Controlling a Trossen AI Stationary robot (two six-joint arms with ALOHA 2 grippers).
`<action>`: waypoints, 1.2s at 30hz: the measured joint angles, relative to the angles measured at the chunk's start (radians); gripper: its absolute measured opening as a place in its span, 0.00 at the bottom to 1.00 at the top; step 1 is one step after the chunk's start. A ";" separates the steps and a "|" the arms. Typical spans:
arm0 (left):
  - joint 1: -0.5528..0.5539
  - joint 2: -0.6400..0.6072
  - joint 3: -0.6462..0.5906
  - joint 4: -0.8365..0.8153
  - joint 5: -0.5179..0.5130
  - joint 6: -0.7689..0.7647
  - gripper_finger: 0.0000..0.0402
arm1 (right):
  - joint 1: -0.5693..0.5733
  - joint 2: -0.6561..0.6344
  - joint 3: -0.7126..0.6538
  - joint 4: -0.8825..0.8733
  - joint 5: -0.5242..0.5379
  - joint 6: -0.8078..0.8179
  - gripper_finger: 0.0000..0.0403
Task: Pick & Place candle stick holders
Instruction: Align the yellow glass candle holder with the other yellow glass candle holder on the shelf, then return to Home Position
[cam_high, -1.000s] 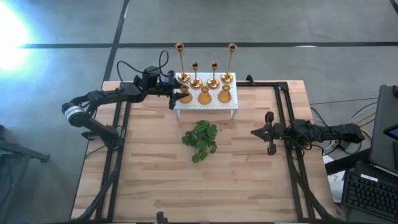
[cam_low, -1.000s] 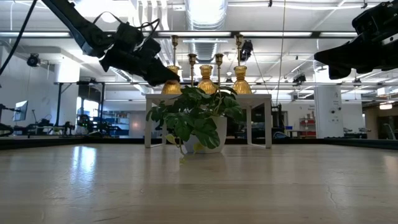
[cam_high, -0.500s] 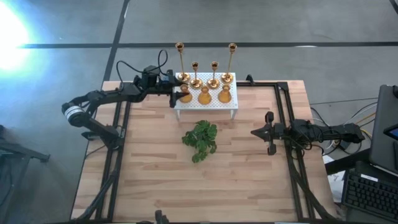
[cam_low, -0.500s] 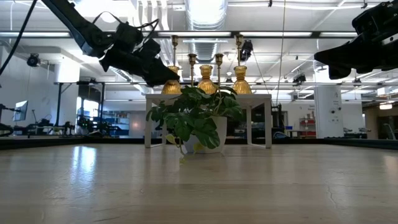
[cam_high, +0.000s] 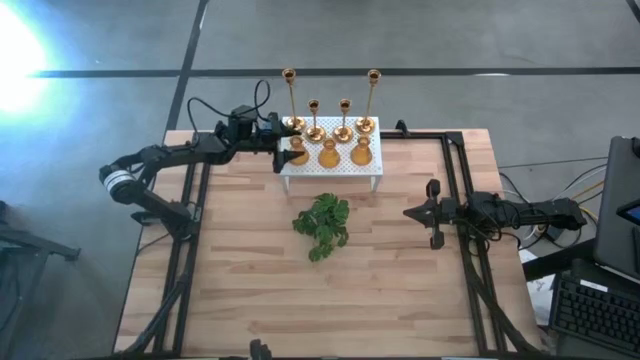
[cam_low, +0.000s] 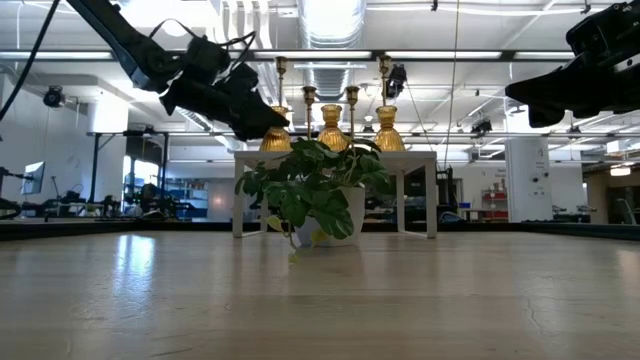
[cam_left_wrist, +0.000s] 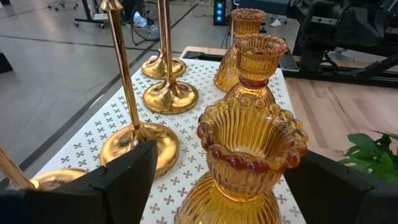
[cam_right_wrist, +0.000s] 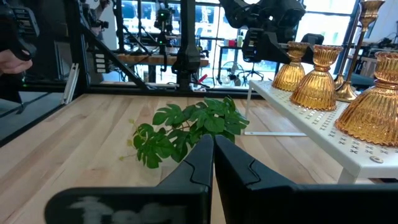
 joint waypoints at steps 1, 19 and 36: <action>0.000 0.000 0.000 -0.004 0.000 -0.001 0.84 | 0.000 0.000 0.000 0.000 0.000 0.000 0.02; -0.001 -0.093 -0.002 -0.149 0.002 0.028 0.85 | 0.000 0.000 0.000 0.000 0.000 0.000 0.02; -0.079 -0.476 -0.003 -0.480 0.031 0.009 0.51 | 0.000 0.000 0.000 0.000 0.000 0.000 0.02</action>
